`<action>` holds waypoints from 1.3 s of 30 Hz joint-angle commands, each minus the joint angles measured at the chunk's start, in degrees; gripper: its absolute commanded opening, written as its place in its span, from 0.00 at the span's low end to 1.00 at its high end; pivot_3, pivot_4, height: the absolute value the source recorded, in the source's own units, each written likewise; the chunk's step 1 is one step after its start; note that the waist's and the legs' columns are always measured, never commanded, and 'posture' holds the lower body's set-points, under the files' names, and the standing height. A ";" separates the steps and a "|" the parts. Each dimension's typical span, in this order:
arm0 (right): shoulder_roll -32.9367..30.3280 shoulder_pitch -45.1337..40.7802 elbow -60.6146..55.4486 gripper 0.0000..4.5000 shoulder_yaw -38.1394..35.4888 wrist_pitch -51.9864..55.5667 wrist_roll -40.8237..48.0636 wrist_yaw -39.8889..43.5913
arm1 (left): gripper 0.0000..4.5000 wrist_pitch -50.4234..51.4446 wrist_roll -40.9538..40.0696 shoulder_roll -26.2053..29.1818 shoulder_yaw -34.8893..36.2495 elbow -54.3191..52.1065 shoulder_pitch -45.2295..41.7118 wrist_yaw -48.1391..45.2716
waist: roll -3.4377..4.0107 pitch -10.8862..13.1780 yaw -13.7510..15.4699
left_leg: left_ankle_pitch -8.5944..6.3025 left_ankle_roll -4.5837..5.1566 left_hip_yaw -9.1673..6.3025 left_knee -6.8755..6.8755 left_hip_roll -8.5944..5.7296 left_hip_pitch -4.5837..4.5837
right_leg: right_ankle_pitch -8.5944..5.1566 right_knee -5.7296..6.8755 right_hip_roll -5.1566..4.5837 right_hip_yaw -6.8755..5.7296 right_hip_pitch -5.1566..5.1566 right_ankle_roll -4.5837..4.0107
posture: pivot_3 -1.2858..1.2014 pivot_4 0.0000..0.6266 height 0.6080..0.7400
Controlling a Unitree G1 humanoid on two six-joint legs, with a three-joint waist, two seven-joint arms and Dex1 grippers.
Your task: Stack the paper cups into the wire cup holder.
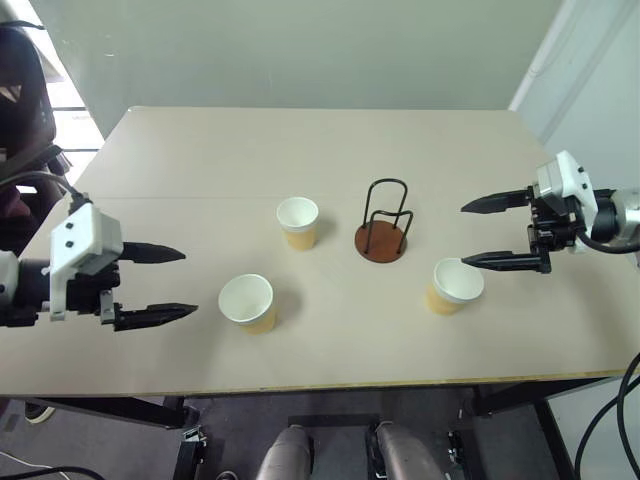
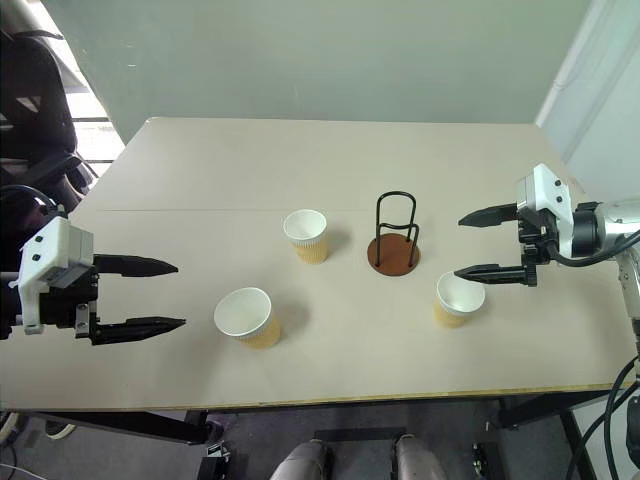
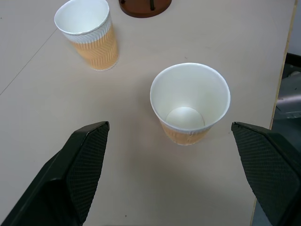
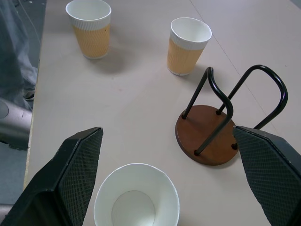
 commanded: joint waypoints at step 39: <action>19.34 -14.28 21.28 1.00 8.79 -8.06 -16.00 -15.36 | 0.99 2.44 -0.82 -0.01 7.06 -4.86 4.28 0.94 | 0.01 0.01 0.18 | -0.01 -0.08 -0.10 0.00 0.07 -0.09 | 0.15 0.15 0.05 -0.05 -0.20 -0.12 | 0.52 0.24 1.00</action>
